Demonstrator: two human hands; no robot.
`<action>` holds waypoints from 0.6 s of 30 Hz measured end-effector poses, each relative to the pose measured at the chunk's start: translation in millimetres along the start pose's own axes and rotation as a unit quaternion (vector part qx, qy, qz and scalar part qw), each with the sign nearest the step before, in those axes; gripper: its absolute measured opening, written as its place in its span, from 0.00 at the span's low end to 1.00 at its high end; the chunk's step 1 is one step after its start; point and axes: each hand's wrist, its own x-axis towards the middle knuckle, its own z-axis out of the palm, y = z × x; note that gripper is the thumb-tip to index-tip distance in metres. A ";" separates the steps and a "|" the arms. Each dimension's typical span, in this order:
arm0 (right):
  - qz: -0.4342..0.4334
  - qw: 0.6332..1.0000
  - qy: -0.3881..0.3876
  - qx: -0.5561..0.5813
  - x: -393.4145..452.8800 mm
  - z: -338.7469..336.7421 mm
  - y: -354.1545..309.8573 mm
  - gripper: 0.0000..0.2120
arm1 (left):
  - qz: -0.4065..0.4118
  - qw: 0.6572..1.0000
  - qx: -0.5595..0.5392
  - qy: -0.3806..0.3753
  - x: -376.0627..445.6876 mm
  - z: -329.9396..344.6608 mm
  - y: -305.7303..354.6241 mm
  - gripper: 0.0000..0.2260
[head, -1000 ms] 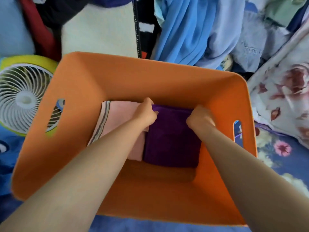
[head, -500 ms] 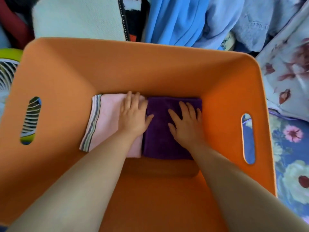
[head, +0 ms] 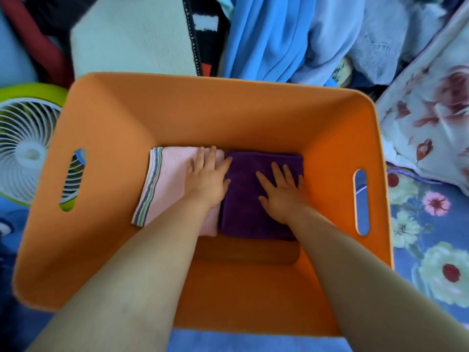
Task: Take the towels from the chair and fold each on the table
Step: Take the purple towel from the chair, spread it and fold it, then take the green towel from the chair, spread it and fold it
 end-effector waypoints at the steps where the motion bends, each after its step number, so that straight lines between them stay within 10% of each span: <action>1: -0.001 1.000 0.009 0.009 -9.0 -5.1 -3.7 0.27 | 0.003 1.000 0.004 0.008 -6.2 -8.7 2.2 0.24; 18: -0.109 0.943 0.310 0.050 -303.9 -131.7 -42.6 0.20 | -0.002 0.981 0.048 0.186 -284.5 -196.3 54.7 0.13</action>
